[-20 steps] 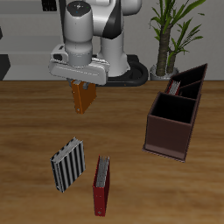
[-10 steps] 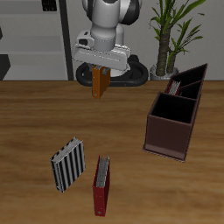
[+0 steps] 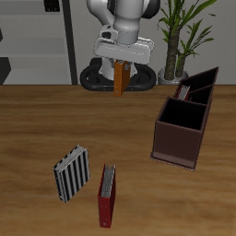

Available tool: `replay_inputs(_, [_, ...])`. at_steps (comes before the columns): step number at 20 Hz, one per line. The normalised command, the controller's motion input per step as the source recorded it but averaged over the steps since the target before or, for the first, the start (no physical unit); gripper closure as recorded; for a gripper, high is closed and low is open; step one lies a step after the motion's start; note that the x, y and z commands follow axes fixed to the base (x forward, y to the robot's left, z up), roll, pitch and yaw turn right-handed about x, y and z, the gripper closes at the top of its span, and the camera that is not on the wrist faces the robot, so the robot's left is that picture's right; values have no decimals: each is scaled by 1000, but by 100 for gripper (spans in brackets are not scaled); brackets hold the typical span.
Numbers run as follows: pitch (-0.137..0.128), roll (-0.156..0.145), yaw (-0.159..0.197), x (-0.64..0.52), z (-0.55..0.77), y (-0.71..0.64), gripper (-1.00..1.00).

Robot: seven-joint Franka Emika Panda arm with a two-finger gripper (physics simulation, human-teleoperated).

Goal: Place the right red book into the left desk caddy's front compartment and place the orange book into the left desk caddy's left compartment and place the striped book into the left desk caddy's left compartment

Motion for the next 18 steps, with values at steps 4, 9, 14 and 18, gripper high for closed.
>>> replay_inputs(4, [-26, 42, -1, -203, -31, 531, 100])
replay_inputs(9, [-10, 49, 46, -315, -94, 619, 100])
replay_inputs(14, [-14, -45, -66, -249, -24, 86, 100])
replay_inputs(18, [-36, 14, -72, -503, -94, 287, 100])
